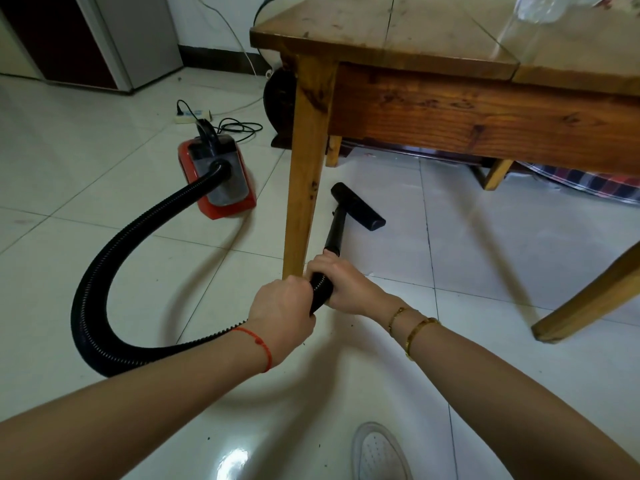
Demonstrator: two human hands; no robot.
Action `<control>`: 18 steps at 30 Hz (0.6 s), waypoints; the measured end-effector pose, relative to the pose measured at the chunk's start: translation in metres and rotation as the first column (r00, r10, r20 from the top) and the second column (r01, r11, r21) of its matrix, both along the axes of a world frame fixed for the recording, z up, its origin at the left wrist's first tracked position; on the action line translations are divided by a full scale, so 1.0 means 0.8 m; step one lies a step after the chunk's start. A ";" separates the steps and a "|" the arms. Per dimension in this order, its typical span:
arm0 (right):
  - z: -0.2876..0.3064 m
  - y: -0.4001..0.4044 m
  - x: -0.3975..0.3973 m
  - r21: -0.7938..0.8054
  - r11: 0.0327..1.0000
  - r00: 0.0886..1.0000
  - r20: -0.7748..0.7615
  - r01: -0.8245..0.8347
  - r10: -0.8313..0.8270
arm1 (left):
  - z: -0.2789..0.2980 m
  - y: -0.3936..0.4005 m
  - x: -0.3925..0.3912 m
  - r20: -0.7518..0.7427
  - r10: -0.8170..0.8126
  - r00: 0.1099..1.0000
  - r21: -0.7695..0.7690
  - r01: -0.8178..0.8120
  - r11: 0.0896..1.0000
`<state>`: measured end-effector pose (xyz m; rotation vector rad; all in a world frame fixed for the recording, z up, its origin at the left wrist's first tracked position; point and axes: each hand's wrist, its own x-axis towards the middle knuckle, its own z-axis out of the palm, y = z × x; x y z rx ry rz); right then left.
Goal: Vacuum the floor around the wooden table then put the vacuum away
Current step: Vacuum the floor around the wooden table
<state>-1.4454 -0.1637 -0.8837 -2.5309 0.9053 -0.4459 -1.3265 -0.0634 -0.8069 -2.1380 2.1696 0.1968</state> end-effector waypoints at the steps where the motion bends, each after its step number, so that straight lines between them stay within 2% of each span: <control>1: -0.002 -0.008 -0.003 -0.004 1.000 1.000 -0.003 0.004 -0.004 | -0.003 -0.006 -0.004 -0.014 0.004 1.000 -0.007 -0.004 1.000; 12: -0.037 -0.124 -0.039 -0.051 0.998 0.999 0.002 0.047 -0.047 | -0.045 -0.110 -0.042 -0.128 0.094 0.987 -0.049 -0.101 0.994; 18: -0.040 -0.174 -0.069 0.008 0.995 0.994 -0.062 0.095 -0.095 | -0.069 -0.168 -0.071 -0.163 0.096 0.982 -0.056 -0.107 0.993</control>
